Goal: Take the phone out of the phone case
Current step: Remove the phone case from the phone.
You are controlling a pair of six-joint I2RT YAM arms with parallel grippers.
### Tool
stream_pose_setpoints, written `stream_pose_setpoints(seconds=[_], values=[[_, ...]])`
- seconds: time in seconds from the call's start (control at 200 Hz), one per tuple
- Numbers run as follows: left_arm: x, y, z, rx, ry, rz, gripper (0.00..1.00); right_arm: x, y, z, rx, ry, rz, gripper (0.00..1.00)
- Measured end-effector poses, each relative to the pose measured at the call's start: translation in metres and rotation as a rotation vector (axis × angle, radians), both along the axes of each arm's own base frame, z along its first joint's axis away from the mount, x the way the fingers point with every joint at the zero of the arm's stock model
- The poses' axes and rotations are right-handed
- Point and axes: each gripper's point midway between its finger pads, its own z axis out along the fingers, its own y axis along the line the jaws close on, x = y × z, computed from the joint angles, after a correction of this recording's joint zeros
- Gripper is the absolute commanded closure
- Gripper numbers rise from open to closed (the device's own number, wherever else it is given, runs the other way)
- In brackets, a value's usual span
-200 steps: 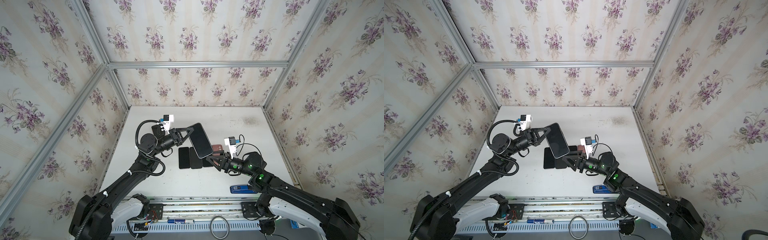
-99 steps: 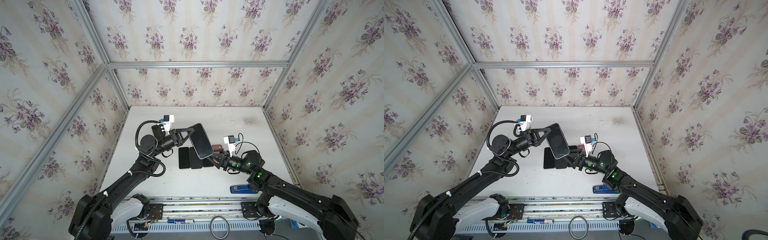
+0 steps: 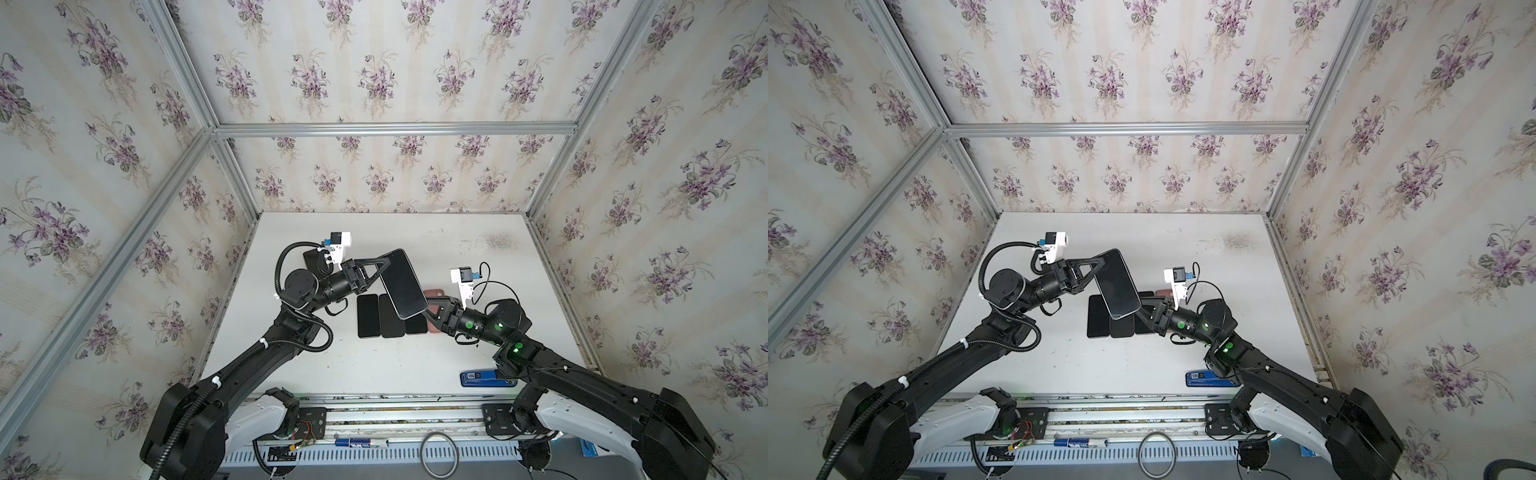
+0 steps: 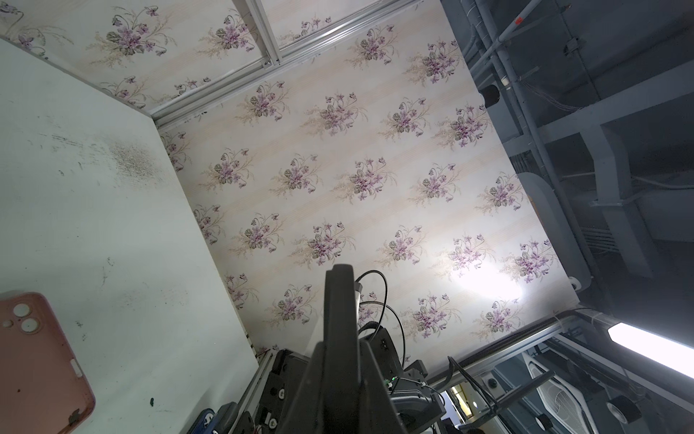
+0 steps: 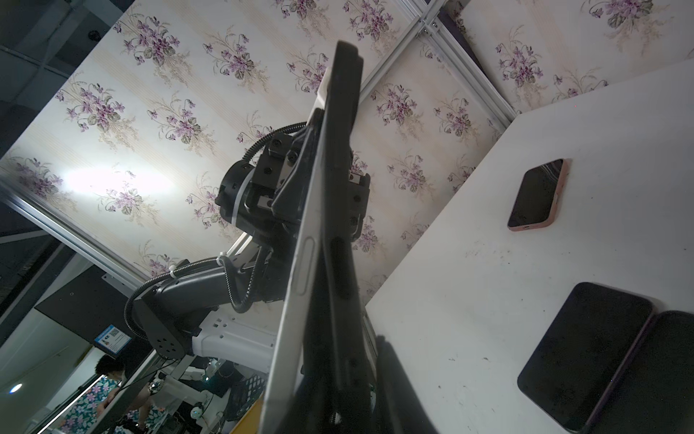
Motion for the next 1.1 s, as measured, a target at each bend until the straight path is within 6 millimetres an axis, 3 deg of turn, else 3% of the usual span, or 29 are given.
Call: stream_pose_setpoints(seconds=[0.28,0.385,0.595,0.68,0.82,1.104], values=[[0.013,-0.004,-0.019,0.026,0.04,0.02,0.95,0.003,-0.002,-0.01,0.014,0.072,-0.013,1.0],[0.018,-0.005,-0.031,0.041,0.065,0.026,0.9,0.005,-0.003,-0.02,0.006,0.114,-0.021,1.0],[0.031,-0.007,-0.053,0.066,0.099,0.059,0.53,0.005,-0.003,-0.03,-0.002,0.148,-0.024,1.0],[0.036,-0.008,-0.069,0.087,0.14,0.071,0.46,0.005,-0.003,-0.036,-0.01,0.176,-0.024,1.0],[0.04,-0.009,-0.081,0.105,0.161,0.08,0.26,0.006,-0.002,-0.05,-0.031,0.226,-0.028,1.0],[0.049,-0.008,-0.11,0.203,0.218,0.116,0.07,0.012,-0.006,-0.083,-0.059,0.345,-0.07,1.0]])
